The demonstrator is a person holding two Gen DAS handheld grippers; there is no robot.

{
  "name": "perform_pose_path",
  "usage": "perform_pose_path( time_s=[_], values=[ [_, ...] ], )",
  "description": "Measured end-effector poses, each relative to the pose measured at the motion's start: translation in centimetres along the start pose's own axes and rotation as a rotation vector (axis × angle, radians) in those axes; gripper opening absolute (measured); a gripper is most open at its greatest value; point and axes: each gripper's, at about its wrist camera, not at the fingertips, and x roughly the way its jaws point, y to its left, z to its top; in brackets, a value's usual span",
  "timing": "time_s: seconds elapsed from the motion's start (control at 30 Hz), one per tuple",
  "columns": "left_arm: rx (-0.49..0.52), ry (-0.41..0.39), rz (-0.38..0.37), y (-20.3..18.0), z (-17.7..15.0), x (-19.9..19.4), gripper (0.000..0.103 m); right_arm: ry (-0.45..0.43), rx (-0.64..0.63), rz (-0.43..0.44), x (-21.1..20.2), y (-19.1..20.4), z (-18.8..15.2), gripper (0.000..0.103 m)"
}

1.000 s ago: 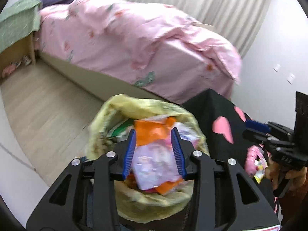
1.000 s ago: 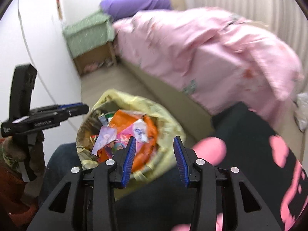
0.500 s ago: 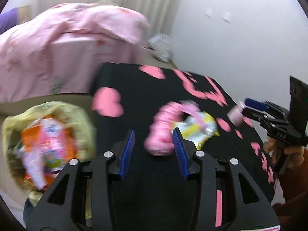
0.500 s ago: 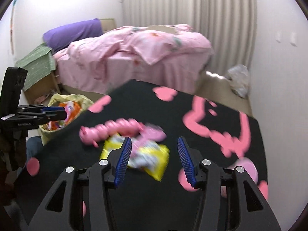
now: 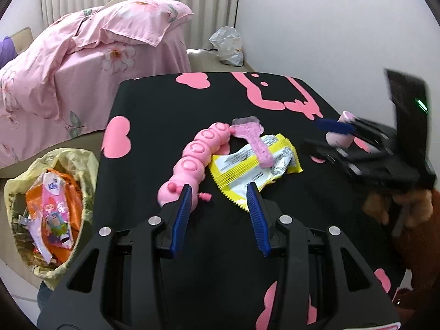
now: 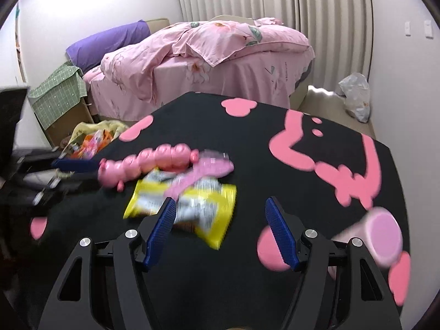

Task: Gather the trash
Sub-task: 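Grasp the yellow snack bag with the left gripper while the right gripper grasps the pink plastic tray, then carry the yellow snack bag and pink plastic tray over the trash bag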

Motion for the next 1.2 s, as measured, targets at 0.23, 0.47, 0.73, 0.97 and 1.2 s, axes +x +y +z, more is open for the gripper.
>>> perform_pose_path(
  time_s=[0.23,0.47,0.73,0.97,1.2],
  values=[
    [-0.054,0.008,-0.006,1.5,-0.9,-0.6,0.04,0.11,0.012,0.024,6.6,0.5,3.5,0.064],
    [-0.053,-0.006,-0.09,1.8,-1.3,-0.6,0.04,0.098,-0.016,0.029,5.6,1.1,3.1,0.043],
    [0.115,-0.017,-0.195,-0.7,2.3,2.4,0.041,-0.043,0.001,-0.09,-4.0,-0.8,-1.2,0.043],
    [0.136,0.108,-0.259,-2.4,5.7,8.8,0.041,-0.009,0.106,-0.117,-7.8,-2.8,-6.2,0.043],
    [0.186,0.202,-0.3,-4.4,2.9,8.0,0.044,-0.02,0.172,-0.102,-9.0,-4.1,-8.4,0.043]
  ],
)
